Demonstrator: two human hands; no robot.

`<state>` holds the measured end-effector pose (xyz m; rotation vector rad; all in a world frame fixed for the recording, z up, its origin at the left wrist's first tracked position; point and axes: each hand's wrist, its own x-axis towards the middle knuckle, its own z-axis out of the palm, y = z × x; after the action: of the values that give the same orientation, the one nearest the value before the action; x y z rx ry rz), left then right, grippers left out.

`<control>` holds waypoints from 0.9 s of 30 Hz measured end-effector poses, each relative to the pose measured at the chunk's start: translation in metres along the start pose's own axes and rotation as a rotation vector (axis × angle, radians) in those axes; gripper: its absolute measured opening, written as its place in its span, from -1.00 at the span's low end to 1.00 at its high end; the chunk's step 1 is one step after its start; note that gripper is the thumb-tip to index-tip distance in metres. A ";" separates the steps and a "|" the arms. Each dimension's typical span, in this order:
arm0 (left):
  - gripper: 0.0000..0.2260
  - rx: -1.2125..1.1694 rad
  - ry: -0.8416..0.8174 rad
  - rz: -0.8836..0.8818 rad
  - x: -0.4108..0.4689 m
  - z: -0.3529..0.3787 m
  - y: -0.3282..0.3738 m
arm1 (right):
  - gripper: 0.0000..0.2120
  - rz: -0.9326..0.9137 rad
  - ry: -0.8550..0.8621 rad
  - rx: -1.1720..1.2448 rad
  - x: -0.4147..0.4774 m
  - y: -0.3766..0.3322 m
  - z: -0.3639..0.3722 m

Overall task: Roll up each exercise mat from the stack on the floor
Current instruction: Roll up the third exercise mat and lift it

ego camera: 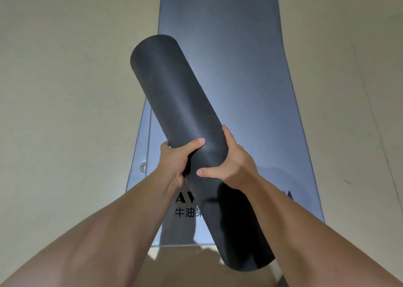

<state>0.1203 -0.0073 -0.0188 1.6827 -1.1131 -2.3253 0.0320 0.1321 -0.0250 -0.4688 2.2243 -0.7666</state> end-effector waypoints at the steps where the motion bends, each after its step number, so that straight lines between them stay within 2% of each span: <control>1: -0.28 0.016 -0.017 0.026 -0.009 0.006 0.021 | 0.31 -0.008 0.034 0.031 -0.005 -0.016 -0.011; 6: -0.21 0.069 -0.139 0.148 -0.092 0.032 0.140 | 0.29 -0.060 0.226 0.169 -0.058 -0.122 -0.081; 10: -0.16 0.103 -0.230 0.268 -0.192 0.034 0.244 | 0.30 -0.083 0.293 0.308 -0.126 -0.234 -0.140; 18: -0.09 0.205 -0.269 0.449 -0.431 -0.065 0.486 | -0.02 -0.157 0.157 0.754 -0.279 -0.513 -0.223; 22: -0.08 0.259 -0.270 0.526 -0.526 -0.111 0.583 | -0.16 -0.263 0.063 0.772 -0.330 -0.636 -0.251; 27: -0.07 0.298 -0.268 0.604 -0.566 -0.145 0.672 | -0.14 -0.382 0.029 0.795 -0.336 -0.736 -0.260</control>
<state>0.2370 -0.3265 0.8044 0.9017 -1.7867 -2.0849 0.1386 -0.1471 0.7705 -0.4728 1.6681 -1.7549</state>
